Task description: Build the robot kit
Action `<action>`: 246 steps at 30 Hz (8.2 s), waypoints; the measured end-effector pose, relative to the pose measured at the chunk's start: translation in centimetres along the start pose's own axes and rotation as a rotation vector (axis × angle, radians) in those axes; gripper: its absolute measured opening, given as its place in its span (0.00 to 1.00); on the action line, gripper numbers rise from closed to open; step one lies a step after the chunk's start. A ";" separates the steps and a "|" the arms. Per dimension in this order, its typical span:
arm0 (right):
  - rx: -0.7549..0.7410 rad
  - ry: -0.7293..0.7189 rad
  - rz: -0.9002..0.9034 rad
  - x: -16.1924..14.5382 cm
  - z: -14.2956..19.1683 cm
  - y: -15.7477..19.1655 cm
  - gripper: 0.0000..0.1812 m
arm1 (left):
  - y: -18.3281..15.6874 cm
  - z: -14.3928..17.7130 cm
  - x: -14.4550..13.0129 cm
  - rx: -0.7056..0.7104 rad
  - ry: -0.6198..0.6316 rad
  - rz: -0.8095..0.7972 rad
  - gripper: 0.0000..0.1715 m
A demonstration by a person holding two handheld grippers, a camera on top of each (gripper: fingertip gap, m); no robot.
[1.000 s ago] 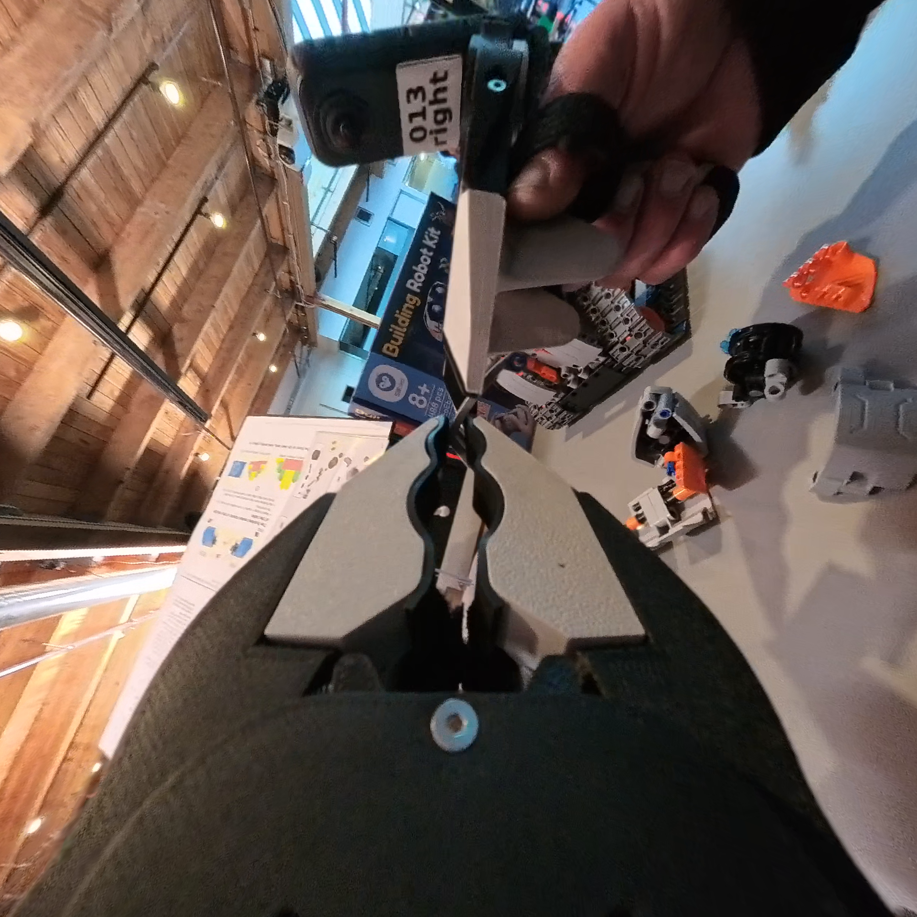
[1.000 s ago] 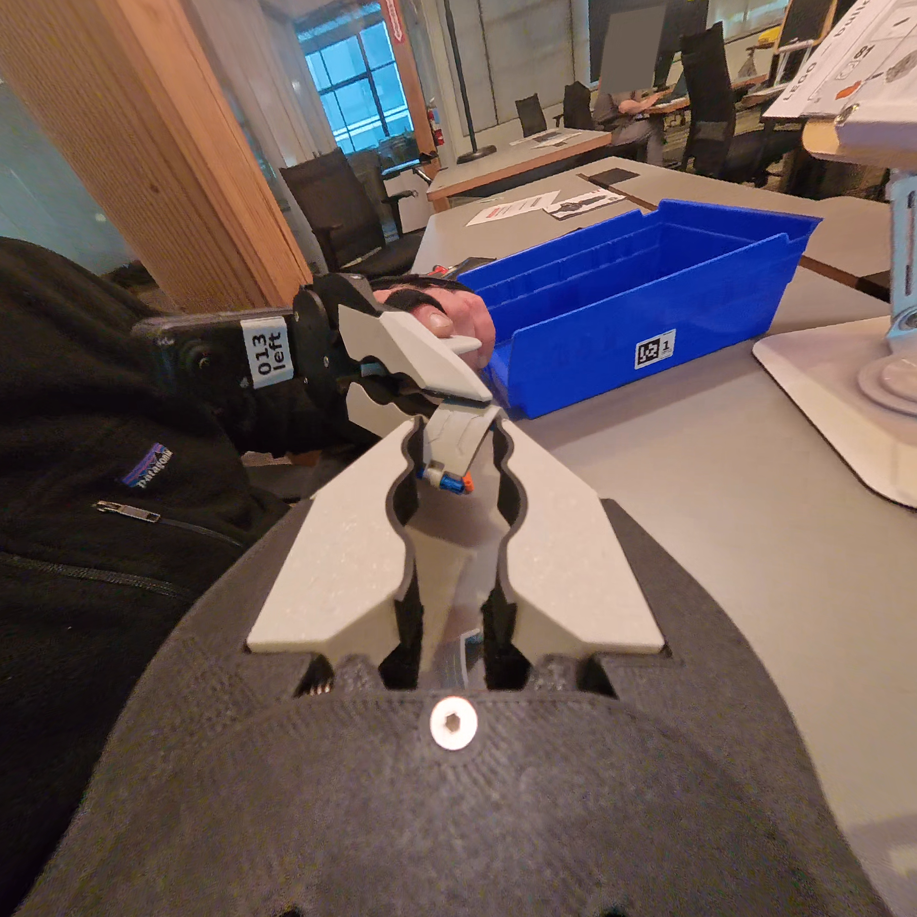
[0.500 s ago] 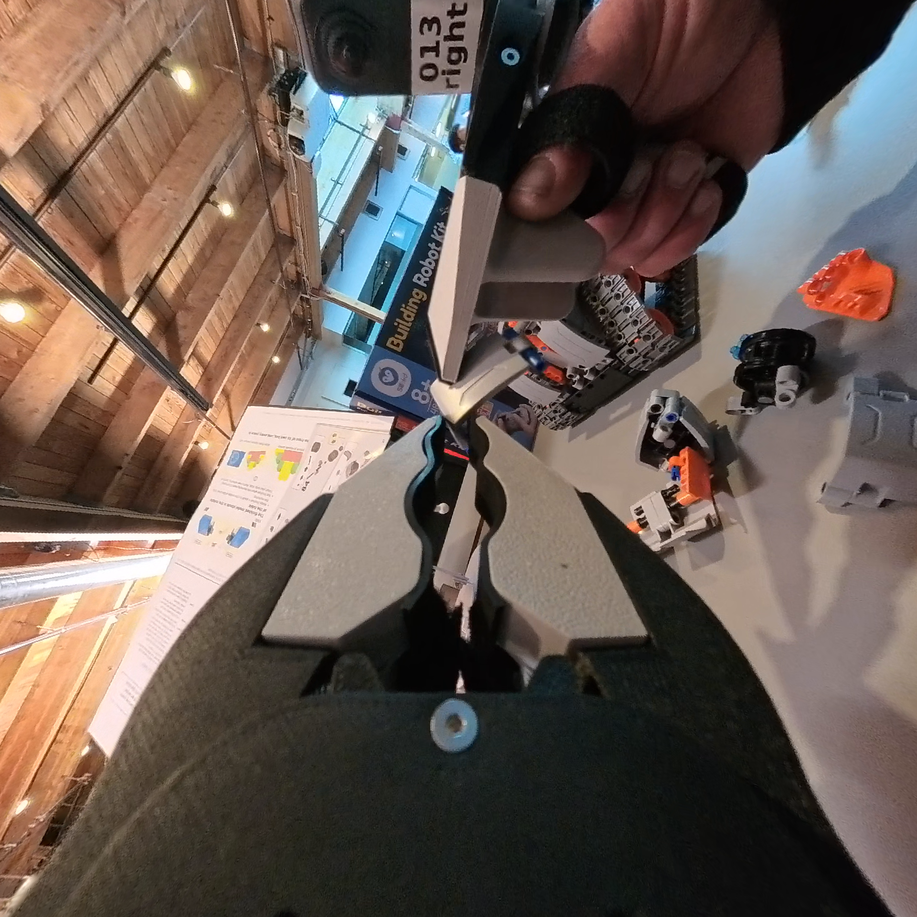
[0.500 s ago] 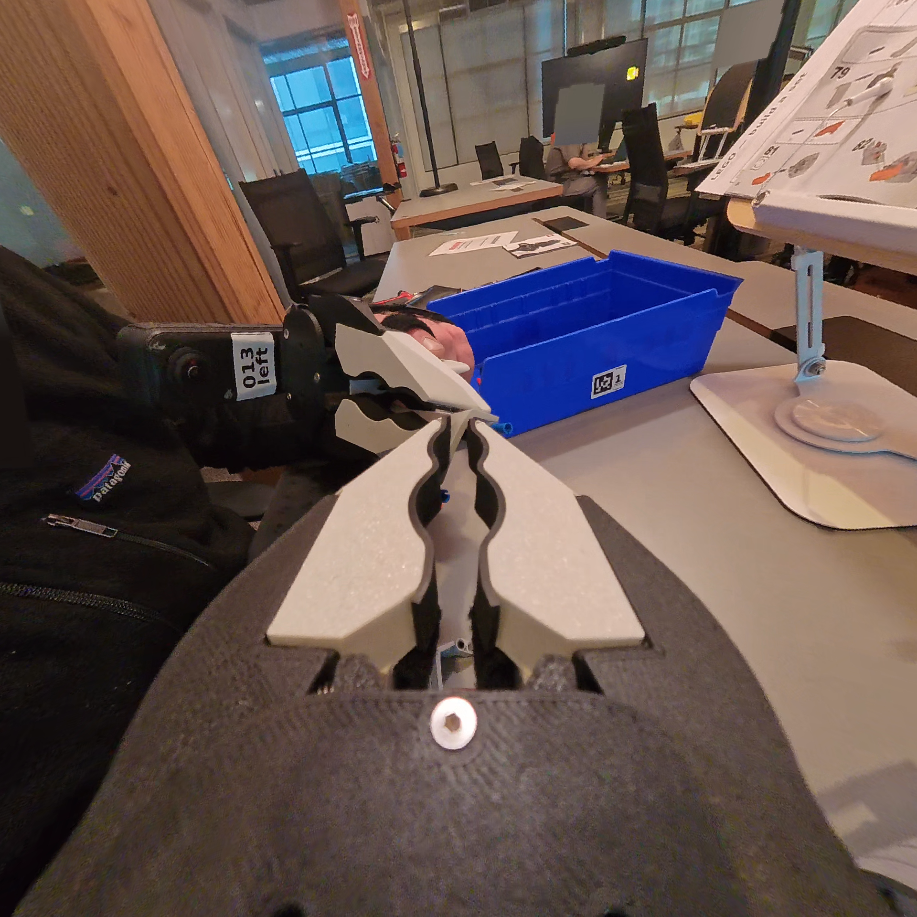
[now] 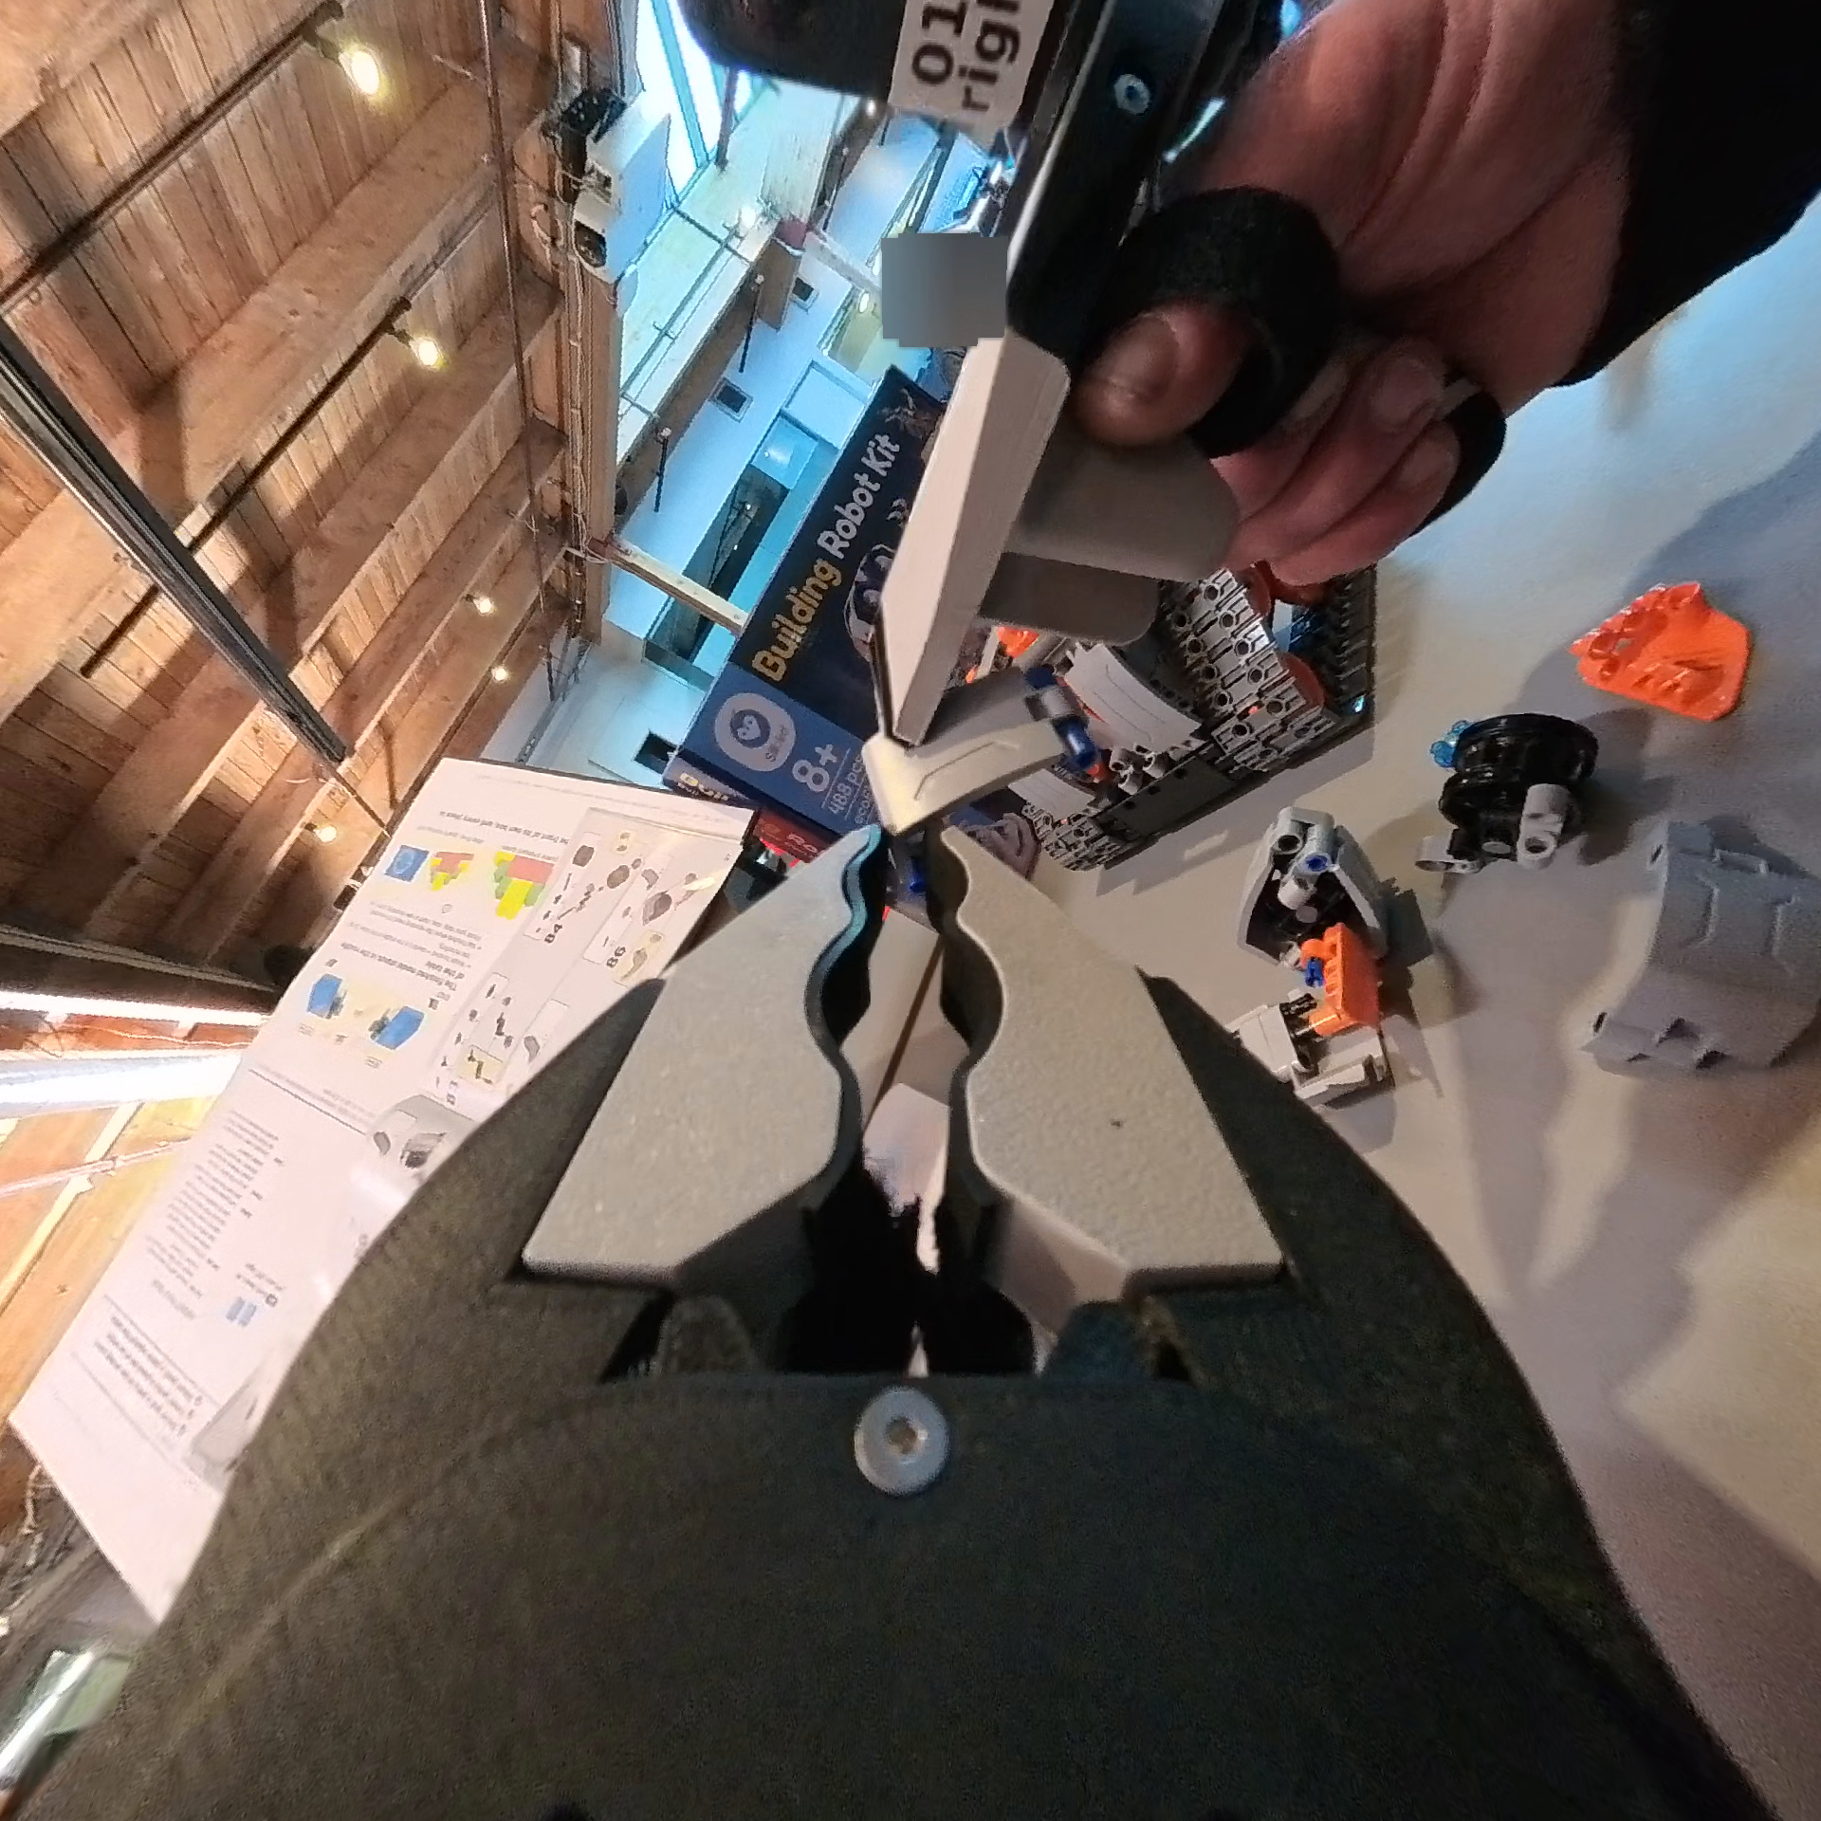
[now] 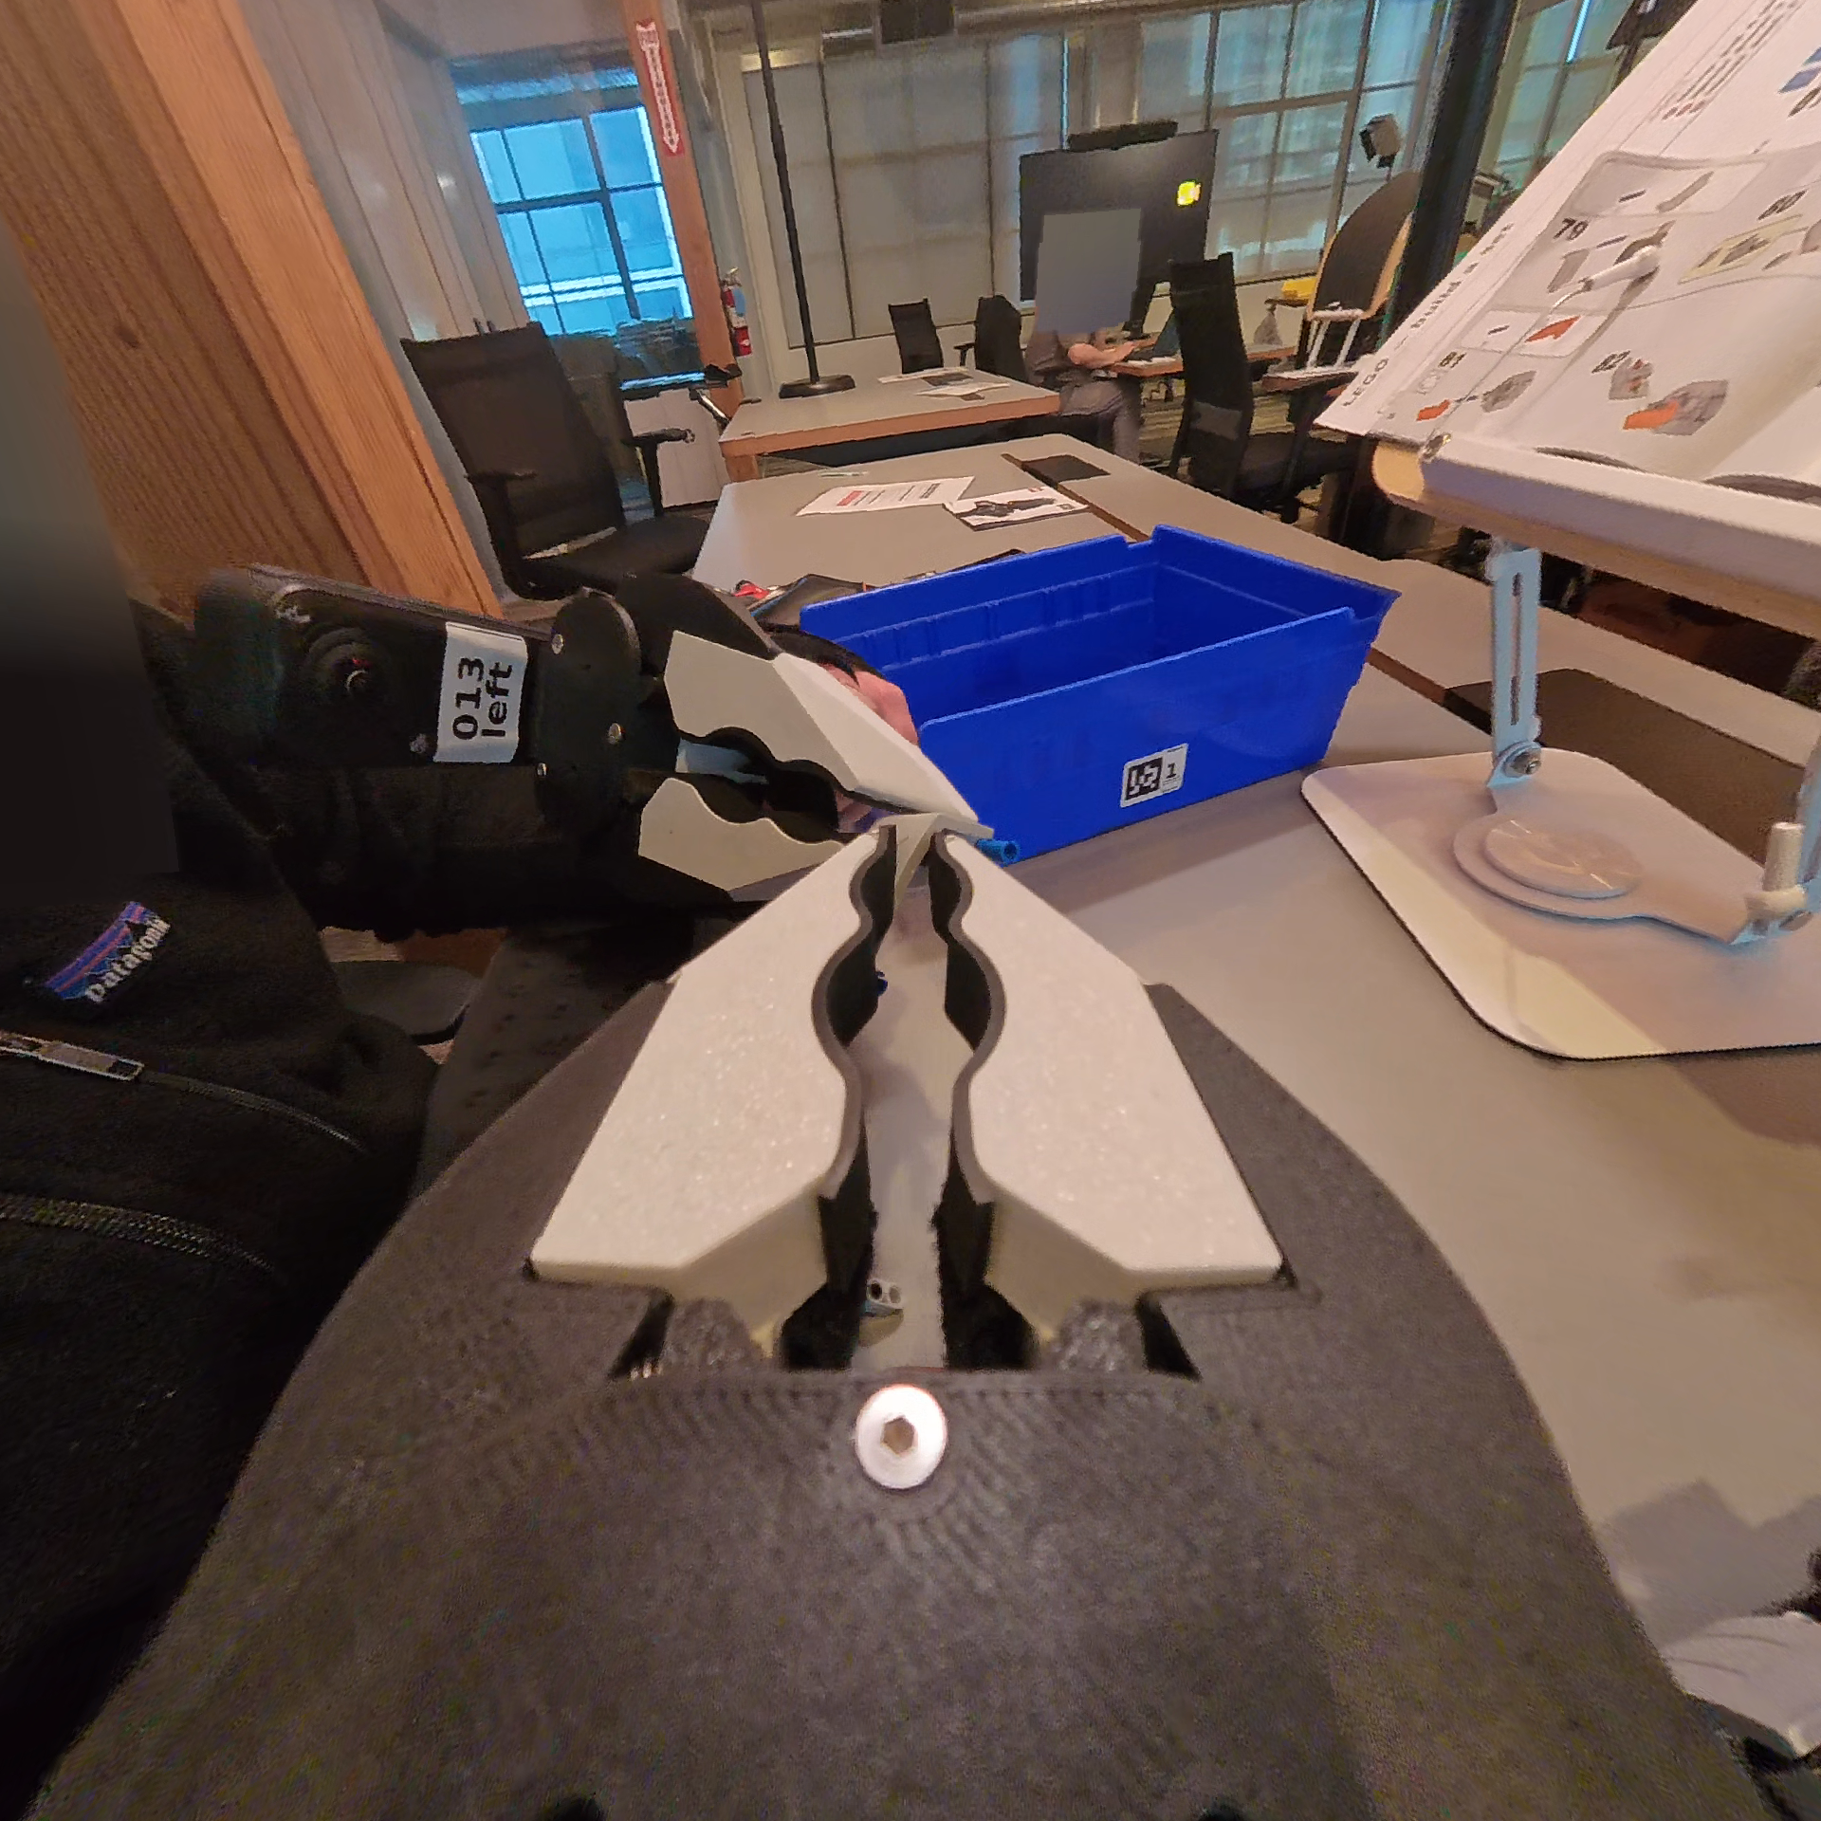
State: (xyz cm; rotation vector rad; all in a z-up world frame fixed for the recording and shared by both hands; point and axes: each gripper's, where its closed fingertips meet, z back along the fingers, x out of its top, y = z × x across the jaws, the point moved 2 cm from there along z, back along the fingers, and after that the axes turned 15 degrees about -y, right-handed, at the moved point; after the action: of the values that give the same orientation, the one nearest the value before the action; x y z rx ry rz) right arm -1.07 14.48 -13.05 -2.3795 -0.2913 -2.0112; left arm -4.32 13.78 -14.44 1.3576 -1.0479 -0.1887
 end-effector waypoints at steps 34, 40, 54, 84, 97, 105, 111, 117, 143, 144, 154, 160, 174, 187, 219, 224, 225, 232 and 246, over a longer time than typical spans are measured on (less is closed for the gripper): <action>-0.002 -0.002 -0.038 -0.4 0.3 -0.4 0.00 | 0.1 -0.3 -1.3 0.017 0.050 0.045 0.03; -0.002 -0.014 -0.021 -0.2 0.4 -0.5 0.00 | -0.1 -0.4 -1.6 0.013 0.059 0.069 0.06; -0.018 -0.024 -0.018 -0.5 0.6 -1.1 0.00 | -0.1 -0.5 -2.4 0.020 0.072 0.150 0.19; -0.030 0.063 0.063 -2.9 -0.2 -0.9 0.00 | -1.6 -0.8 -2.3 -0.064 0.066 0.210 0.21; -0.026 0.062 0.061 -2.8 -0.2 -0.9 0.00 | -1.6 -0.7 -2.3 -0.068 0.072 0.208 0.18; -0.030 0.063 0.071 -2.8 -0.1 -0.9 0.00 | -1.6 -0.7 -2.3 -0.067 0.068 0.217 0.19; -0.021 -0.049 -0.009 -1.1 0.4 -1.2 0.00 | -0.8 -0.7 -2.7 -0.027 0.078 0.242 0.25; 0.032 -0.260 -0.143 2.3 2.1 -1.8 0.00 | -0.7 -0.6 -2.8 -0.021 0.089 0.240 0.26; 0.046 -0.154 -0.120 -0.7 -0.3 -0.5 0.00 | -0.5 -0.8 -1.5 -0.012 0.043 0.283 0.29; 0.051 -0.158 -0.123 -0.7 -0.3 -0.5 0.00 | -0.5 -0.8 -1.5 -0.012 0.044 0.281 0.29; 0.097 -0.172 -0.142 -0.6 -0.4 0.1 0.00 | -0.3 -0.7 -1.3 -0.003 0.035 0.286 0.27; 0.109 -0.182 -0.155 -0.5 -0.3 0.2 0.00 | -0.3 -0.7 -1.1 -0.006 0.028 0.285 0.25; 0.103 -0.169 -0.161 -0.9 -0.5 0.1 0.00 | -0.5 -0.7 -0.8 -0.013 0.019 0.272 0.25; 0.080 -0.138 -0.114 -1.0 -0.5 -0.1 0.00 | -0.6 -0.6 -1.1 -0.026 0.029 0.298 0.20; 0.007 -0.077 -0.171 -2.1 -1.1 -0.7 0.03 | -1.3 -1.2 -1.6 -0.052 0.064 0.321 0.27; -0.043 0.040 -0.058 -3.0 -1.2 -0.8 0.04 | -2.1 -1.3 -1.9 -0.088 0.110 0.259 0.27; -0.048 0.056 -0.063 -3.1 -1.1 -1.0 0.02 | -2.2 -1.3 -2.1 -0.097 0.120 0.266 0.27; -0.086 0.172 -0.056 -2.7 0.1 -1.6 0.00 | -2.2 -1.6 -2.0 -0.127 0.133 0.284 0.29; -0.226 0.029 -0.059 2.2 7.6 -3.5 0.00 | -7.9 0.4 -4.0 -0.590 0.304 0.621 0.28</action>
State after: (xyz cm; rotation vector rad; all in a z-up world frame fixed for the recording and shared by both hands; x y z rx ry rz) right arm 6.15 19.14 -12.61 -2.4929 -0.1422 -2.2129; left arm -3.32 14.01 -23.30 0.4758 -1.0003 0.1617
